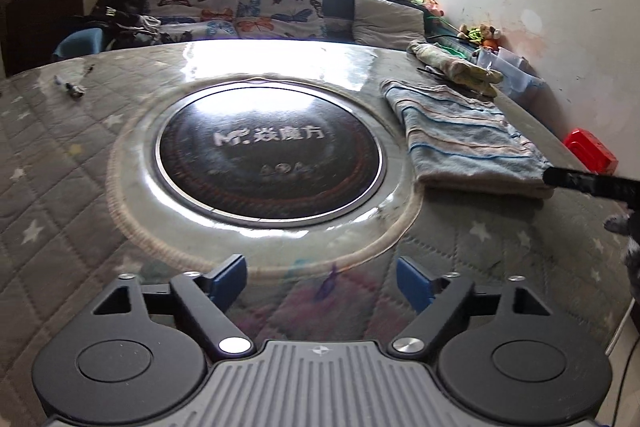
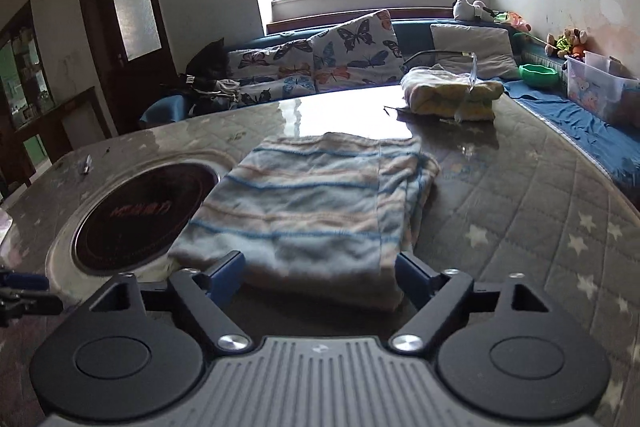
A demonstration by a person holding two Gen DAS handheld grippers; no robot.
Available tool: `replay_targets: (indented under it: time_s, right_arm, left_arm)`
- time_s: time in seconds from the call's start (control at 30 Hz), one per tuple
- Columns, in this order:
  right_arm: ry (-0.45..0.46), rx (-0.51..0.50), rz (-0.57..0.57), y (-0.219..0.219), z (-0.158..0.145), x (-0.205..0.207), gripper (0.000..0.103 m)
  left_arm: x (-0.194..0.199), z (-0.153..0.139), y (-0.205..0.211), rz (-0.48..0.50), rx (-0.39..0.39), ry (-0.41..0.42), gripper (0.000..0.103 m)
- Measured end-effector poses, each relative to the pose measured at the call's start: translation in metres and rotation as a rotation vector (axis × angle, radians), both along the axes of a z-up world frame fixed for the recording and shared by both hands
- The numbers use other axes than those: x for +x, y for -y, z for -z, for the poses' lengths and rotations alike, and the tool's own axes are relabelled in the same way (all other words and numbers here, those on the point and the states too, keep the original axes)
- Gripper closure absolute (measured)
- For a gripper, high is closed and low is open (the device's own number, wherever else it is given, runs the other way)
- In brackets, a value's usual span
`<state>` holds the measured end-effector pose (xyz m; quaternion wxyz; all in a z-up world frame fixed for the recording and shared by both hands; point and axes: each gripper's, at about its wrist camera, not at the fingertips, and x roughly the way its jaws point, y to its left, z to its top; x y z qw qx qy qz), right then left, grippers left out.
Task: Fold clothes
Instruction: 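Open both tools to release the folded cloth and withdraw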
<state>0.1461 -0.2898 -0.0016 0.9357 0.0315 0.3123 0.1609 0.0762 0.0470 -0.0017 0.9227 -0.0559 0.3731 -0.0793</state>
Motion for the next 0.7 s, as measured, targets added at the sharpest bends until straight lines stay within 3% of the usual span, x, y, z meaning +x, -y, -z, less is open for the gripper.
replay_targets:
  time_s: [0.2, 0.43, 0.7]
  right_arm:
    - [0.015, -0.013, 0.033, 0.001, 0.009, -0.027, 0.001]
    - [0.020, -0.013, 0.077, -0.002, 0.015, -0.047, 0.000]
    - [0.020, -0.003, 0.094, -0.012, 0.023, -0.069, 0.000]
  left_arm:
    - [-0.017, 0.003, 0.000, -0.019, 0.007, 0.010, 0.000]
    - [-0.026, 0.008, 0.005, -0.029, 0.007, -0.004, 0.000]
    - [-0.033, 0.003, 0.016, -0.043, 0.028, 0.043, 0.000]
